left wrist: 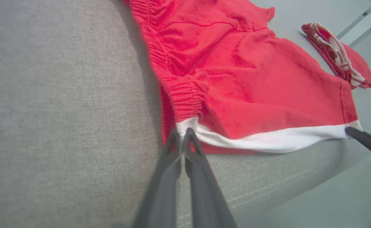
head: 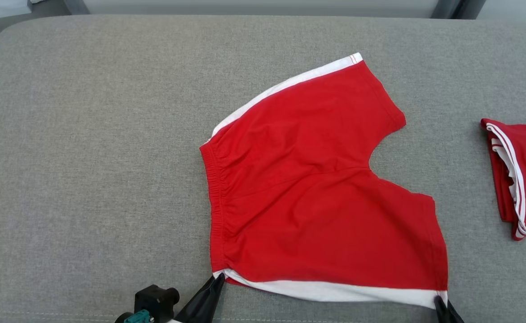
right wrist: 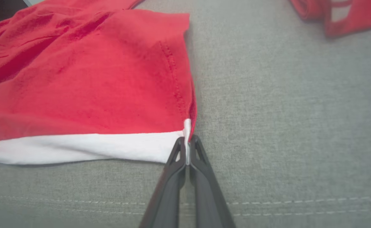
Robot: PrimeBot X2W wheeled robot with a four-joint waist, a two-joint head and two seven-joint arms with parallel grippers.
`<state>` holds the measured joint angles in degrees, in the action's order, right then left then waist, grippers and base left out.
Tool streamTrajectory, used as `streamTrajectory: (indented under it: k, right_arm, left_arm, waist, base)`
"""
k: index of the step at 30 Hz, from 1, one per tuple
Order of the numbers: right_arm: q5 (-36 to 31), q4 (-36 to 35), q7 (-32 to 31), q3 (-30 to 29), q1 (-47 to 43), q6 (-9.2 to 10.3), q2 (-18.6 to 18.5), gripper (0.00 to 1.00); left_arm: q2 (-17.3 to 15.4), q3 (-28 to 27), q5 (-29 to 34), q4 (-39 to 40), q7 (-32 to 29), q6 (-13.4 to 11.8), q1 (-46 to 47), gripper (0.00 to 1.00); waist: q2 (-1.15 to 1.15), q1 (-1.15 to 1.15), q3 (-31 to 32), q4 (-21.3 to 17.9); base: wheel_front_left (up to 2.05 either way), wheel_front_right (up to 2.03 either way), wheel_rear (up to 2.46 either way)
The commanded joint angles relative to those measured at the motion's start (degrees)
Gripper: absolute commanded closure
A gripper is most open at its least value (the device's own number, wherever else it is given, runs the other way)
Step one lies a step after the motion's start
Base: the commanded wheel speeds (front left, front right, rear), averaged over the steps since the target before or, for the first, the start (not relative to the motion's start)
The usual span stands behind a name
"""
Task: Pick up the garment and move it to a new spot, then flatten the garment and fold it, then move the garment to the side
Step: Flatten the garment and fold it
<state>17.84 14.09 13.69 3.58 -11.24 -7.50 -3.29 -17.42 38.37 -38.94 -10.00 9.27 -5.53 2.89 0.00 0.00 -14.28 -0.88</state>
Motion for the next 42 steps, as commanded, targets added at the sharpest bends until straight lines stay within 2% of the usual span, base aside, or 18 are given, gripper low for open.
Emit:
streamTrajectory:
  k: [1,9,13,18,22,30,37,42]
  right_arm:
    - [0.3,-1.2,1.02,0.68,-1.22,0.01,-0.82,1.0]
    - [1.36,-8.24,1.2,-3.16,-4.05,0.01,-1.68,1.0]
    - [4.37,-12.33,-0.53,-5.51,2.5,0.01,-2.73,1.0]
    - [6.08,-11.57,-4.24,-4.79,15.49,0.01,-7.11,1.0]
    - [7.86,-6.6,-7.22,-1.57,27.73,0.01,-10.38,1.0]
    - [8.62,7.96,-9.0,4.47,49.87,0.01,-14.7,1.0]
    - [8.76,20.86,-8.79,9.3,61.02,0.01,-16.84,1.0]
    - [9.78,25.91,-7.42,11.82,64.68,0.01,-17.19,1.0]
  left_arm:
    - [-0.79,-1.66,-0.67,1.05,0.38,0.17,1.61,1.0]
    - [-1.85,-2.54,-0.54,4.36,0.62,-1.52,0.9,1.0]
    - [-3.14,-3.48,0.53,7.45,-0.04,-2.29,3.46,1.0]
    - [-3.84,-5.32,1.58,9.77,-0.41,-2.22,9.61,1.0]
    - [-3.13,-6.36,1.75,8.7,-0.21,-1.23,15.15,1.0]
    - [1.84,-5.84,1.66,1.04,1.61,2.65,26.16,1.0]
    - [6.54,-5.38,0.5,-7.36,3.33,6.35,32.8,1.0]
    - [8.31,-5.02,0.85,-11.23,4.24,7.97,35.55,1.0]
  waist:
    - [0.0,0.0,-0.16,-0.17]
    - [0.0,0.0,-1.46,-0.95]
    - [0.0,0.0,-2.5,-0.84]
    - [0.0,0.0,-4.24,1.14]
    - [0.0,0.0,-6.62,2.79]
    - [0.0,0.0,-10.94,7.57]
    - [0.0,0.0,-14.03,10.79]
    - [0.0,0.0,-15.2,11.59]
  base:
    - [0.0,0.0,0.0]
    - [0.0,0.0,0.0]
    - [0.0,0.0,0.0]
    - [0.0,0.0,0.0]
    - [0.0,0.0,0.0]
    - [0.0,0.0,0.0]
    - [0.0,0.0,0.0]
    - [0.0,0.0,0.0]
